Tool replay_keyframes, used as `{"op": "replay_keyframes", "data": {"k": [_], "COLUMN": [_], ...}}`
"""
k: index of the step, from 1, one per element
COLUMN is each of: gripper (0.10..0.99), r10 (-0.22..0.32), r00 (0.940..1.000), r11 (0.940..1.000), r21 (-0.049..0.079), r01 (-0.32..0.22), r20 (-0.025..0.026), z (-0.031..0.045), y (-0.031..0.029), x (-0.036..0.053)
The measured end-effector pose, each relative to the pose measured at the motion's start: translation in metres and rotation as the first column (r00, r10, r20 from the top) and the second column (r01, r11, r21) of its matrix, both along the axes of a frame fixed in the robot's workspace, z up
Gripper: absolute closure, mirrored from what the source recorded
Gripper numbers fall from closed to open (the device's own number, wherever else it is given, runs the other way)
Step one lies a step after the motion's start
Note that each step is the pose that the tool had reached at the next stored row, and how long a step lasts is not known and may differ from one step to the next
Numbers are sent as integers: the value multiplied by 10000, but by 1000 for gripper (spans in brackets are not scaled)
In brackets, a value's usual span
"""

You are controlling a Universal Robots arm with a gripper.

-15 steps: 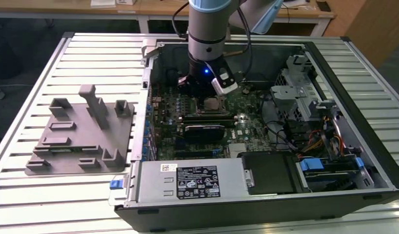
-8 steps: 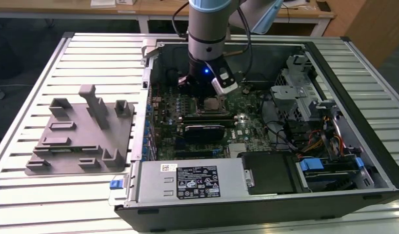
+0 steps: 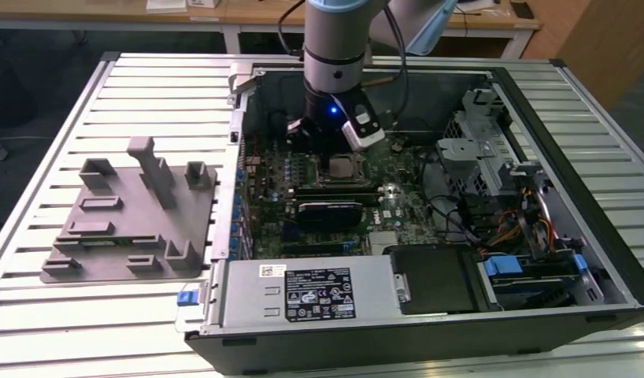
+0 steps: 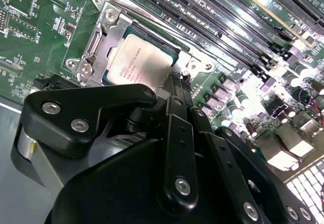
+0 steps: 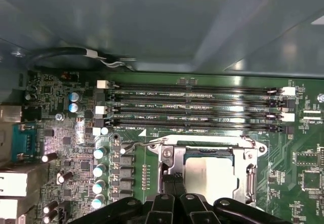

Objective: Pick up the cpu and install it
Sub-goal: 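Close the cpu cover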

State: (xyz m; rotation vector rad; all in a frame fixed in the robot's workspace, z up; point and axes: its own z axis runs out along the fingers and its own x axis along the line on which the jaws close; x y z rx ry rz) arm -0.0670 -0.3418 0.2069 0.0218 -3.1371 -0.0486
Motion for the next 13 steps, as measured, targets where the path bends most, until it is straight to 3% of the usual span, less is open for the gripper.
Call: {"op": "replay_keyframes", "data": {"k": [9,13], "gripper": [980,980], "r10": [-1,0], "r00": [10000,10000], "r11": [10000,10000], "r21": [0,2], "r01": [1,0], "r20": [0,1], "z": [105,118], "y": [0,0], "x": [0,0]}}
